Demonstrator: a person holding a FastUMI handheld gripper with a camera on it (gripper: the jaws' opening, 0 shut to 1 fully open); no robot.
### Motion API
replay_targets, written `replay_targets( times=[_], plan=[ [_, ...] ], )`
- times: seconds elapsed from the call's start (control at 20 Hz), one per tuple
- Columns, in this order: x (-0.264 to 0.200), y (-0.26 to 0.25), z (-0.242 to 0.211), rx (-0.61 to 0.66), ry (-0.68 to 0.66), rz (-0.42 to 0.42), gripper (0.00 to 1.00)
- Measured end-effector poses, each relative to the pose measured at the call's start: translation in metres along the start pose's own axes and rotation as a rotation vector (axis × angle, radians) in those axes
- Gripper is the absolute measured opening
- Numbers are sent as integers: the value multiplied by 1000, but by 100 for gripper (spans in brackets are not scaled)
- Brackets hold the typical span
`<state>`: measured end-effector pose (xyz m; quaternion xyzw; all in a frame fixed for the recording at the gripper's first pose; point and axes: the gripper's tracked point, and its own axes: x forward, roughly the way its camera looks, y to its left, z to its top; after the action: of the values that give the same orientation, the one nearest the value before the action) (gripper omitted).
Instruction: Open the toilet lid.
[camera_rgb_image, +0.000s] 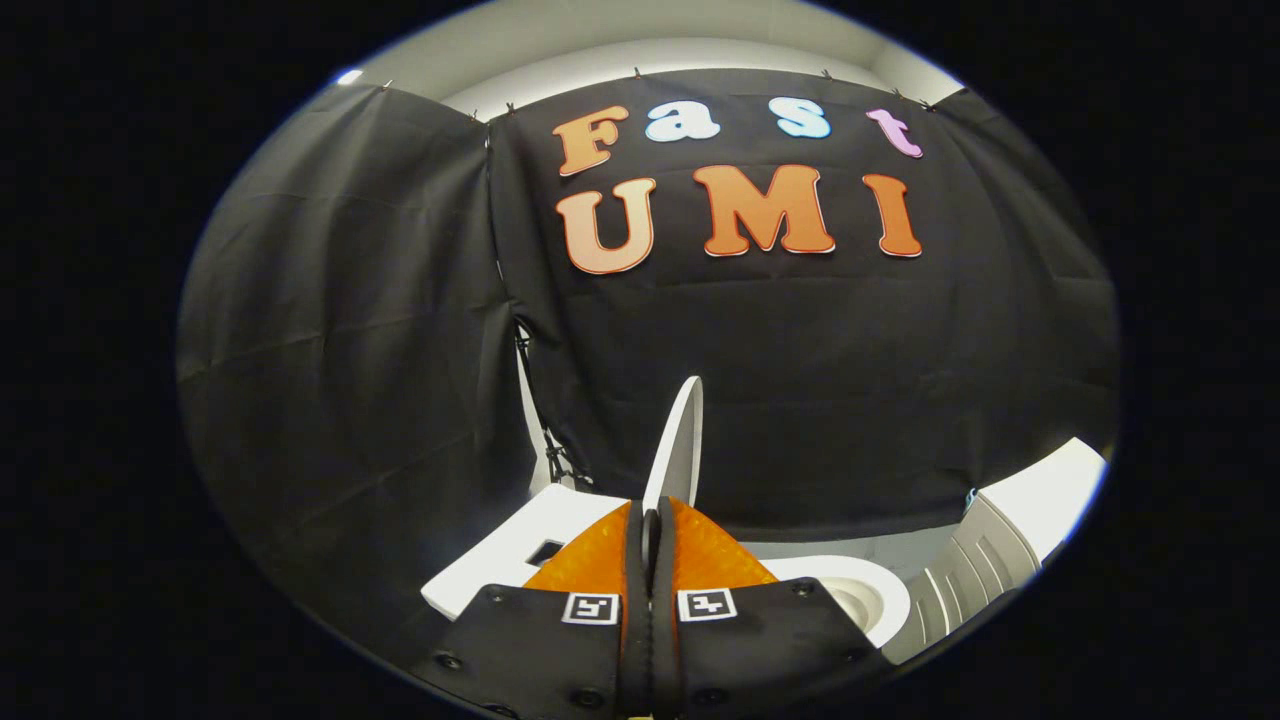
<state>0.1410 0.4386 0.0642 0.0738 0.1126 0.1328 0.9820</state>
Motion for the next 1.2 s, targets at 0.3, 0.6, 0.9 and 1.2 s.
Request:
replay_targets(
  times=[0.3,0.6,0.9,1.2],
  plan=[
    [11,40,-3,-20,10,29,8],
    [19,78,-9,-64,5,51,8],
    [26,110,-21,-66,16,75,9],
    [35,142,-34,-127,22,80,9]
  ],
)
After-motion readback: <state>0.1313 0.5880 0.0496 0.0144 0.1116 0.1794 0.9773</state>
